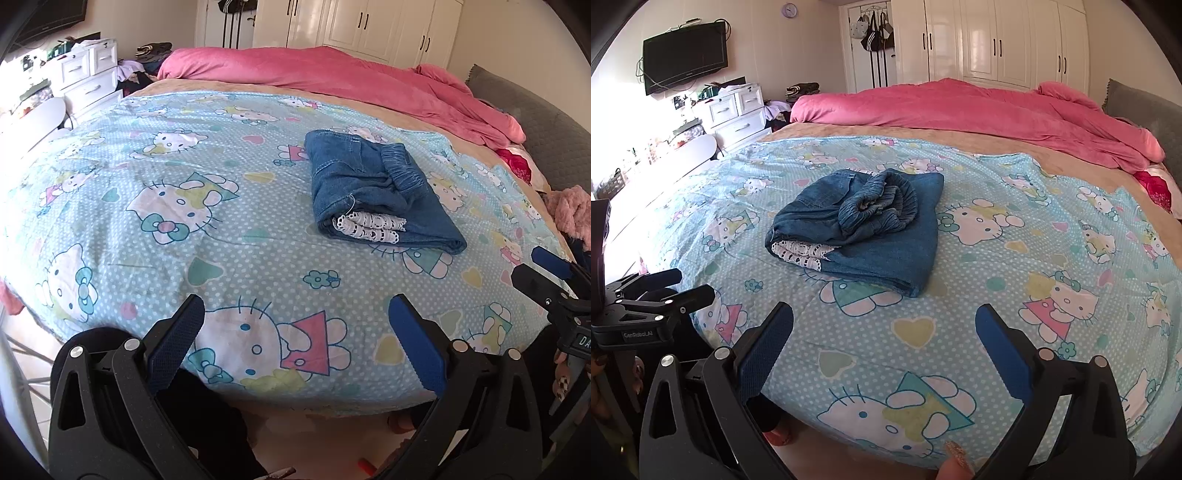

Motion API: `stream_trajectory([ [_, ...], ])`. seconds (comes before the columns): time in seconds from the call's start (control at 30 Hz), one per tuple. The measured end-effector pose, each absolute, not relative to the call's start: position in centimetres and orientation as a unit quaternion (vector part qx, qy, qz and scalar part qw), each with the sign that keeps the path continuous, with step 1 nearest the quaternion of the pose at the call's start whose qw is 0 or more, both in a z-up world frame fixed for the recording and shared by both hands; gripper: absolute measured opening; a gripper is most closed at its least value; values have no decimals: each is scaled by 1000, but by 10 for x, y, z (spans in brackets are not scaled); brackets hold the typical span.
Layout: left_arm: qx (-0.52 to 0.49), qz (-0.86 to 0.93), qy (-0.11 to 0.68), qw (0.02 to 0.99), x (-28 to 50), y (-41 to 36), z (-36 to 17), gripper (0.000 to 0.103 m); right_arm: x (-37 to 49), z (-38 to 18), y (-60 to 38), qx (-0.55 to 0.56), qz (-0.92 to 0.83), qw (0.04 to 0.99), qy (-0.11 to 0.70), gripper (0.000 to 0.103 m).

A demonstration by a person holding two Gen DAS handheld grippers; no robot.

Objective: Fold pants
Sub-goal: 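Release the folded pants and withdraw both grippers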

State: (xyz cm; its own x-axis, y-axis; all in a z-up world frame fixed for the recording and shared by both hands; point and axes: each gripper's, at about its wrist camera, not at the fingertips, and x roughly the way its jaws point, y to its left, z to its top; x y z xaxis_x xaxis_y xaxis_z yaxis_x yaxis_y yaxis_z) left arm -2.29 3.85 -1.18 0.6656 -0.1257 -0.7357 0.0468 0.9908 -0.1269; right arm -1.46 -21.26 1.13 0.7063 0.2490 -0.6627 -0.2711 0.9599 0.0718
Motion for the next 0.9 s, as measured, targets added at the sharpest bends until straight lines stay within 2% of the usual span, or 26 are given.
stream_trajectory([
  [0.9, -34, -48, 419, 906, -21, 35, -15, 94, -13, 7, -216, -20, 132, 923, 361, 99],
])
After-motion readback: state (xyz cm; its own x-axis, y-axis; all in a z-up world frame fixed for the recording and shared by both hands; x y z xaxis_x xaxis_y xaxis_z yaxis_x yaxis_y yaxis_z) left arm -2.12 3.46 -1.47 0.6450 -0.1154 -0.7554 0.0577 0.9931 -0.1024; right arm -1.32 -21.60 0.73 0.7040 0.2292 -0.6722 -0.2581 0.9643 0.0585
